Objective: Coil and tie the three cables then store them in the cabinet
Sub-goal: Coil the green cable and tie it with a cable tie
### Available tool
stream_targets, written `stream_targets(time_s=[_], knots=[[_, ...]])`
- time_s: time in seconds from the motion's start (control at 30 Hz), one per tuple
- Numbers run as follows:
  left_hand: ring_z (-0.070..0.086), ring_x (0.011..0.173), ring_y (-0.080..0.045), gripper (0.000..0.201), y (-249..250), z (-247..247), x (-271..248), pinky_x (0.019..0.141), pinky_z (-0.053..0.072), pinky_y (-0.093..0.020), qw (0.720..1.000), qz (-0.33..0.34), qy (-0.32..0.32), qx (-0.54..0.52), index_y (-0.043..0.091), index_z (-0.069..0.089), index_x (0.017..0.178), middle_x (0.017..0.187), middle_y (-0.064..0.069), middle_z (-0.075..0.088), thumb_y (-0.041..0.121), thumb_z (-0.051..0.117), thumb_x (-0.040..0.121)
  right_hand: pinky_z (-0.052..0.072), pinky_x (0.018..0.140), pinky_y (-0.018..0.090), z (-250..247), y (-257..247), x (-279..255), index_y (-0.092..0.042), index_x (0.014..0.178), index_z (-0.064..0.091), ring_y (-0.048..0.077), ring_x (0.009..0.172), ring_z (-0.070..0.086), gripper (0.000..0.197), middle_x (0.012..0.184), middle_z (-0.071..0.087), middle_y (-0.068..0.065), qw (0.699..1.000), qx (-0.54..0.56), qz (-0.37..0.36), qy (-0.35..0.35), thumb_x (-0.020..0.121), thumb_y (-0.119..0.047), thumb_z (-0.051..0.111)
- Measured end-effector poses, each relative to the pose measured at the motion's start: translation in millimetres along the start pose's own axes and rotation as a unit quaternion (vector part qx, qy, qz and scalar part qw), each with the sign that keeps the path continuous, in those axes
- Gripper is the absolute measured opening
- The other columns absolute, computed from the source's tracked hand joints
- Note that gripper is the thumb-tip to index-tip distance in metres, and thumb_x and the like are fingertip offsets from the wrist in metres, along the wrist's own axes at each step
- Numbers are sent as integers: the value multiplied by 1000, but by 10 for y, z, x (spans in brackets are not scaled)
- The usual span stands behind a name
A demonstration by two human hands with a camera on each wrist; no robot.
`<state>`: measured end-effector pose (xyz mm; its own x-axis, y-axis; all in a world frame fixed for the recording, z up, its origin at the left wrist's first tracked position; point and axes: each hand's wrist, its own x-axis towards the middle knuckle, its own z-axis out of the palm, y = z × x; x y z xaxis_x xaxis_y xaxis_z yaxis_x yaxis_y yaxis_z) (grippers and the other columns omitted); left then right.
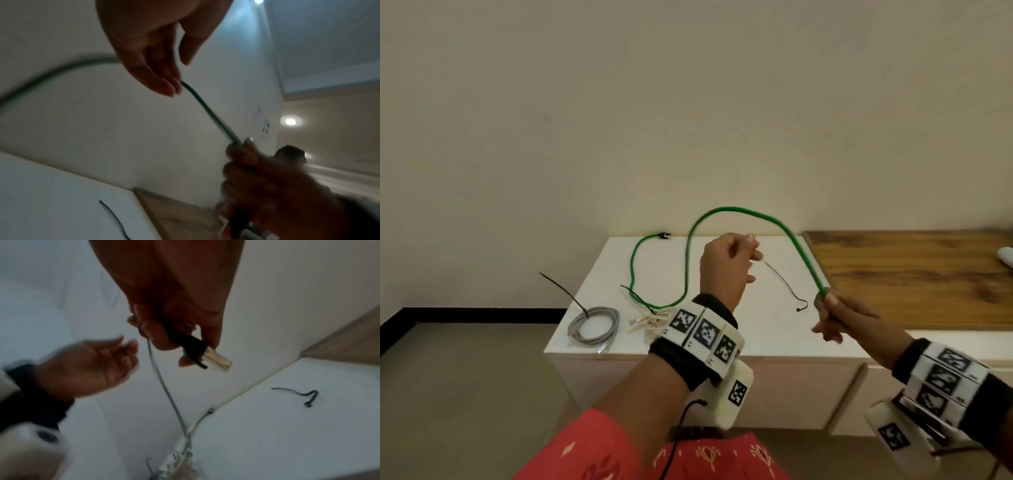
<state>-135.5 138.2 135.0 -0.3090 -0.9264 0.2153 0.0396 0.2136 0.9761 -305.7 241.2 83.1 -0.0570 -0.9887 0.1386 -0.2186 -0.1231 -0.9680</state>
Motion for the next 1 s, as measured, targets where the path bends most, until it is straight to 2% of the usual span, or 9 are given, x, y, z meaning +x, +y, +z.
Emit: stream_targets(time_s=[0.1, 0.2, 0.33, 0.43, 0.5, 0.67, 0.83, 0.9, 1.0], knots=[[42, 117, -25, 41, -92, -21, -29, 92, 31, -24, 980, 30, 118, 158, 20, 45, 126, 128, -9, 45, 18, 57, 87, 30, 47, 23, 34, -313, -102, -18, 64, 50, 10, 41, 26, 53, 45, 29, -12, 992, 128, -1, 17, 59, -68, 68], [18, 138, -31, 79, -129, 28, -88, 107, 24, -34, 981, -16, 44, 186, 27, 6, 145, 151, -14, 12, 12, 57, 86, 26, 46, 24, 63, -574, -184, -16, 63, 53, 8, 39, 21, 47, 45, 28, -11, 983, 180, -13, -22, 64, -60, 71], [15, 142, -28, 80, -168, 96, -148, 112, 21, -35, 986, -35, -53, 155, 25, -1, 146, 154, -15, 6, 12, 53, 89, 34, 42, 21, 231, -851, -287, -12, 63, 59, 6, 36, 23, 44, 44, 23, -8, 974, 209, -23, -87, 67, -54, 71], [33, 135, -28, 54, -136, 240, -236, 112, 28, -38, 989, -13, -98, 110, 18, 24, 140, 144, -16, 33, 15, 48, 91, 36, 43, 21, 331, -1022, -342, -11, 65, 60, 4, 36, 23, 40, 45, 17, -5, 965, 234, -36, -113, 71, -50, 68], [52, 112, -29, 44, -96, 347, -336, 103, 39, -43, 986, -23, -136, 92, 15, 43, 124, 116, -16, 54, 29, 50, 83, 37, 44, 21, 359, -1101, -365, -11, 68, 60, 7, 37, 20, 38, 45, 17, -6, 959, 252, -41, -123, 74, -48, 66], [50, 71, -22, 31, -195, 372, -577, 71, 42, -33, 952, -23, -293, 86, 20, 56, 64, 68, -6, 54, 48, 44, 55, 45, 53, 24, 339, -1152, -355, -9, 84, 66, 8, 43, 30, 36, 51, 32, -6, 957, 264, -41, -116, 67, -38, 75], [56, 52, -12, 17, -287, 51, -662, 56, 53, -26, 967, -103, -233, -30, 13, 50, 78, 62, -2, 54, 17, 44, 94, 47, 56, 27, 334, -1011, -272, -15, 76, 66, 11, 49, 49, 33, 56, 51, -3, 966, 250, -13, -65, 67, -46, 69], [44, 46, -8, 18, -304, -113, -643, 39, 44, -18, 981, -92, -169, -1, 15, 50, 79, 60, 0, 45, 12, 42, 95, 49, 53, 26, 359, -973, -243, -16, 68, 61, 12, 45, 45, 29, 51, 46, -2, 957, 285, 22, -37, 72, -44, 60], [35, 49, -9, 21, -391, -328, -634, 42, 32, -16, 987, -38, -130, 86, 20, 51, 75, 59, 4, 43, 12, 44, 93, 48, 53, 25, 379, -936, -196, -17, 69, 57, 10, 44, 38, 29, 51, 38, -6, 932, 359, 37, -13, 85, -35, 42]])
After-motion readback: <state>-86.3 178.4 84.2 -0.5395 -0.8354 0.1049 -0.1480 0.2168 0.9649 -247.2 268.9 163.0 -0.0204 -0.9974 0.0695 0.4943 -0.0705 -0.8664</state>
